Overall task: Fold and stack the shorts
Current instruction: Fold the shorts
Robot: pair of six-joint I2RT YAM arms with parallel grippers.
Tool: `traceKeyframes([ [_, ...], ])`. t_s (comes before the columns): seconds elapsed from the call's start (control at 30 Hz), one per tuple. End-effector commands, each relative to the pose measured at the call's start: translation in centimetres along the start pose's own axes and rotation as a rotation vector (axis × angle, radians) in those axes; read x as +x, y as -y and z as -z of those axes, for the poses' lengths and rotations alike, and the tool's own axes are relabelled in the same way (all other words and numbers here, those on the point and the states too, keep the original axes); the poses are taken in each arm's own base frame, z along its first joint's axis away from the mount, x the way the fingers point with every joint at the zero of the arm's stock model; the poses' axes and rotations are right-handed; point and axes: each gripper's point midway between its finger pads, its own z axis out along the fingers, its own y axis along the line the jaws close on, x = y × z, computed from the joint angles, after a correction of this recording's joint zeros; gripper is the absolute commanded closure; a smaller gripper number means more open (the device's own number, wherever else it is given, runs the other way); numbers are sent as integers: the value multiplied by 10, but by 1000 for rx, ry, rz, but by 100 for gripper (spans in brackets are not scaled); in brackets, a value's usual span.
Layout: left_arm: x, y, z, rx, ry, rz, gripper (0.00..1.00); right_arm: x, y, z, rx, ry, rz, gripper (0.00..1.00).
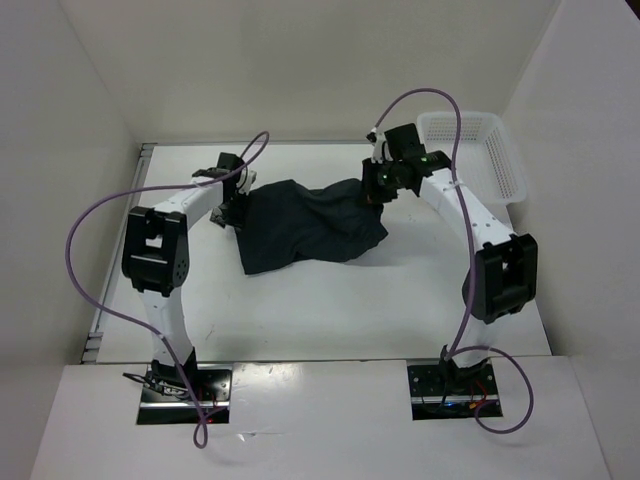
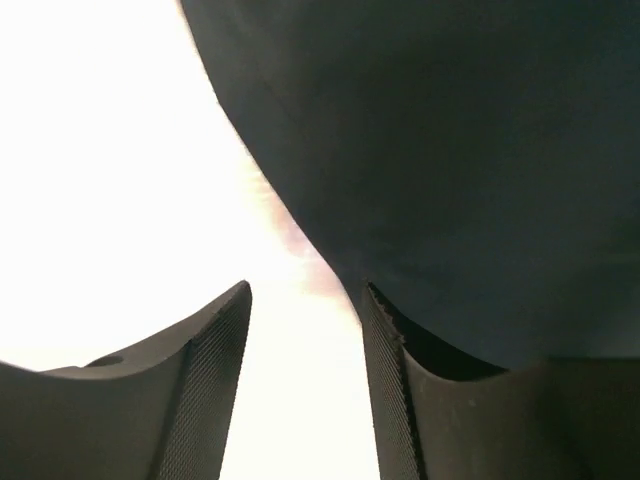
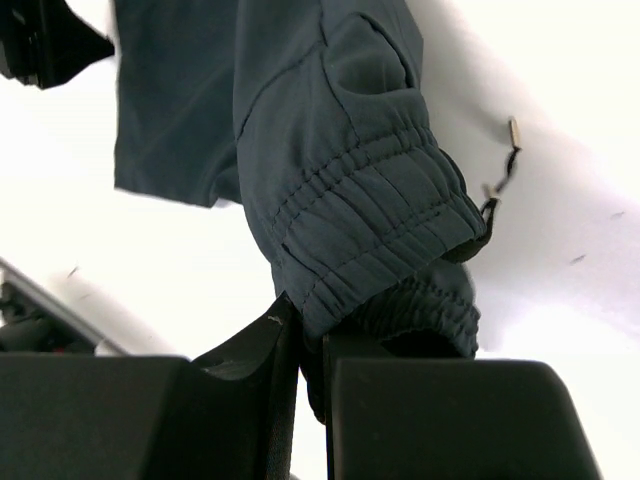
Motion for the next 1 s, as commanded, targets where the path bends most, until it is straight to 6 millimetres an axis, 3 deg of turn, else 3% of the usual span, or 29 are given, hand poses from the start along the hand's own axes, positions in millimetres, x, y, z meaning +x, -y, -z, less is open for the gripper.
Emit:
traceKeyframes([
  [0.0, -49, 13, 66, 7, 208, -28, 43, -5, -22, 34, -70, 61, -18, 100],
  [0.03, -56, 25, 77, 26, 239, -48, 43, -3, -23, 37, -71, 64, -17, 100],
  [0.07, -60, 49, 91, 65, 273, -92, 42, 1, -23, 35, -79, 52, -20, 100],
  [0.13, -57, 82, 97, 152, 268, -146, 42, -3, -22, 36, -87, 63, -23, 100],
  [0.17, -52, 104, 95, 174, 252, -191, 42, -5, -23, 34, -97, 60, -23, 100],
  [0.3, -14, 143, 62, 198, 152, -285, 42, -21, 4, 36, -66, 93, -81, 100],
  [0.43, 10, 158, 28, 176, 89, -332, 42, -9, 27, 32, -32, 66, -141, 100],
  [0.57, 20, 178, 10, 208, 58, -365, 42, 7, 28, 26, -47, 32, -154, 100],
  [0.7, 33, 200, 2, 234, 37, -416, 42, 5, 28, 28, -40, 41, -151, 100],
  [0.8, 56, 201, -7, 212, -12, -445, 42, 5, 30, 28, -29, 44, -151, 100],
  [0.87, 66, 194, -4, 200, -24, -447, 42, 3, 28, 32, -31, 53, -147, 100],
  [0.9, 87, 185, -8, 182, -69, -454, 42, 0, 31, 37, -26, 68, -151, 100],
  [0.97, 98, 176, 1, 191, -70, -443, 42, -2, 41, 40, -12, 79, -157, 100],
])
